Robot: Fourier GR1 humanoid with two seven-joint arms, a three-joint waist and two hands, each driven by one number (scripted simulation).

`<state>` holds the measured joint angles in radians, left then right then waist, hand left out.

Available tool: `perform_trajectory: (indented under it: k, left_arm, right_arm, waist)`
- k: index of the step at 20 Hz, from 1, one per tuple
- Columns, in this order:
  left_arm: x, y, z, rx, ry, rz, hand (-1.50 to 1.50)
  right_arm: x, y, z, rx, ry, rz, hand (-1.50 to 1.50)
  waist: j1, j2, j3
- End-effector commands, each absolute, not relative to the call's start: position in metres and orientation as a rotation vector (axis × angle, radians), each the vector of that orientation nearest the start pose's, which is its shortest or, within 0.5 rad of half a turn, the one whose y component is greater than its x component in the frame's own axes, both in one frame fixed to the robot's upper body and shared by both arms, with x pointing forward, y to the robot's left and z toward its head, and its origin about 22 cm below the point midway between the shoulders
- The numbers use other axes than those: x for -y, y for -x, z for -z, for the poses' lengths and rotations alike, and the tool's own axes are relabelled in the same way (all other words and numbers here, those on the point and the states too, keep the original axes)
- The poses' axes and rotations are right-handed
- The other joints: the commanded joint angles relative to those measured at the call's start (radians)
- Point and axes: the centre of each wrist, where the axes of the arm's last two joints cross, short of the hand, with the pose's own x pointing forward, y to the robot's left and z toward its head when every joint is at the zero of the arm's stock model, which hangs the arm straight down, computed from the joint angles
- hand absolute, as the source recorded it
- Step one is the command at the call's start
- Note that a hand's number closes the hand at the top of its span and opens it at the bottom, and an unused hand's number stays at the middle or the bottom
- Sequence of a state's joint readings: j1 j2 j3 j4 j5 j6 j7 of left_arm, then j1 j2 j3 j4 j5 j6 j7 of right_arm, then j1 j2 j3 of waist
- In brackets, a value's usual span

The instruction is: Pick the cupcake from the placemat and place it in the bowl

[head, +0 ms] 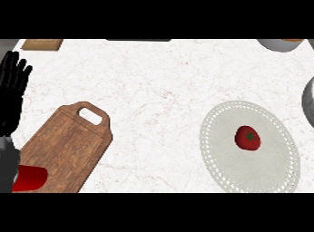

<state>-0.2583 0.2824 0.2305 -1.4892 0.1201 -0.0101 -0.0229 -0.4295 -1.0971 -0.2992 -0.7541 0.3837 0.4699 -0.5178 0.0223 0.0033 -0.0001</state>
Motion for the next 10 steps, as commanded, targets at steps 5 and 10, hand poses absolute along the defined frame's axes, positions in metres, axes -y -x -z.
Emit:
perform_trajectory:
  k: [5, 10]
  left_arm:
    - [-0.313, -0.297, -0.089, 1.796, -0.227, -0.009, 0.00]
    - [-0.326, -0.304, -0.096, 1.786, -0.212, -0.014, 0.00]
  right_arm:
    - [0.542, -0.295, -0.148, 1.210, 0.809, -0.724, 1.50]
    - [0.533, -0.301, -0.122, 1.266, 0.645, -0.617, -1.50]
  waist:
    - [0.007, 0.003, 0.002]
    - [-0.012, -0.001, 0.001]
